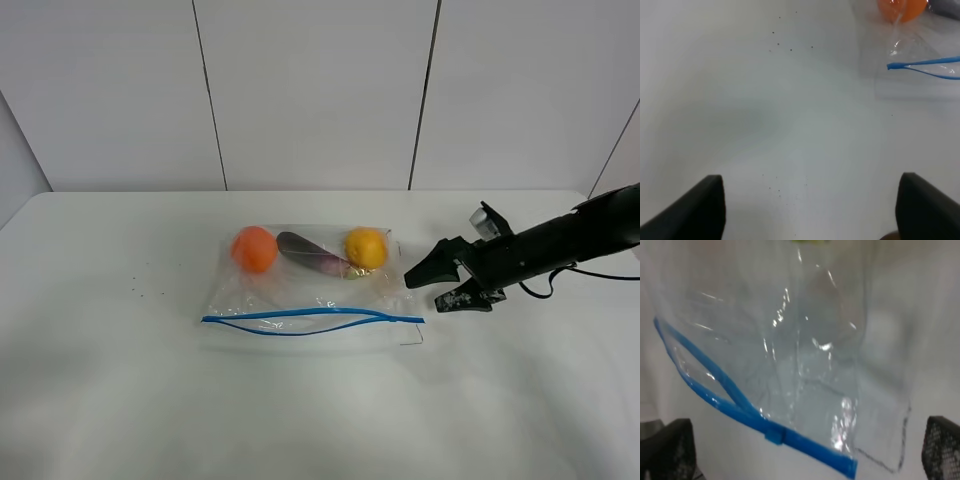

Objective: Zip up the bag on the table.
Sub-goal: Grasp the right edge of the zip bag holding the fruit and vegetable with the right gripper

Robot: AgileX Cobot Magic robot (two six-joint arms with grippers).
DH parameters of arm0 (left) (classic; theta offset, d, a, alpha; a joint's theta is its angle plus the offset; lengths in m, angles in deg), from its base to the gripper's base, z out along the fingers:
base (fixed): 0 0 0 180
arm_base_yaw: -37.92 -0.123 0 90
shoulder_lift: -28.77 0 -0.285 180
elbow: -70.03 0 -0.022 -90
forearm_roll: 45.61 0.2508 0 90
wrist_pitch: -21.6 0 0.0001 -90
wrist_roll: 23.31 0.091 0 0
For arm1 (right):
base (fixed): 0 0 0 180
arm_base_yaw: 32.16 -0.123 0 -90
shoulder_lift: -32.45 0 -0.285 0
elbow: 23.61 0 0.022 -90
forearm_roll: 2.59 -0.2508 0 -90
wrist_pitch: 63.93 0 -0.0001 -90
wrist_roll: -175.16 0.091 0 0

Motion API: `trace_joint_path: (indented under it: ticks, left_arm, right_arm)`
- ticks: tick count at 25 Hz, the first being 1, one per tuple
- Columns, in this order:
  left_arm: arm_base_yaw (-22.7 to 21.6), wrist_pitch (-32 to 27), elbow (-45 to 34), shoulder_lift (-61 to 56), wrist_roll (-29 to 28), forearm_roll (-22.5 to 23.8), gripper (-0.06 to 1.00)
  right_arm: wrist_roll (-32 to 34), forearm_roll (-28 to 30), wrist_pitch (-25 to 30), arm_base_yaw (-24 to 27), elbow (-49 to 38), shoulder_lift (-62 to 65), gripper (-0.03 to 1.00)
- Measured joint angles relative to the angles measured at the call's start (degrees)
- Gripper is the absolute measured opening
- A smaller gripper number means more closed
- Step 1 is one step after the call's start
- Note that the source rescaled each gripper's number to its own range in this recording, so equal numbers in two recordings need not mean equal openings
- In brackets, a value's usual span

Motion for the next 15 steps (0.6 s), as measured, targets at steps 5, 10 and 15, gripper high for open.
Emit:
trace_joint_path:
  ticks: [5,10,15]
  left_arm:
    - [0.0,0.0,0.0,0.0,0.0,0.0,0.95]
    - [0.0,0.0,0.0,0.0,0.0,0.0,0.95]
    - [0.0,0.0,0.0,0.0,0.0,0.0,0.95]
  right_arm:
    - [-4.0,-4.8,4.8,0.0,0.8,-4.0,1.0]
    - [-4.9,-5.5,4.4,-0.2,0.8,-4.3,1.0]
    - [-5.5,-5.5,3.9,-1.9,0.8,-4.3,1.0]
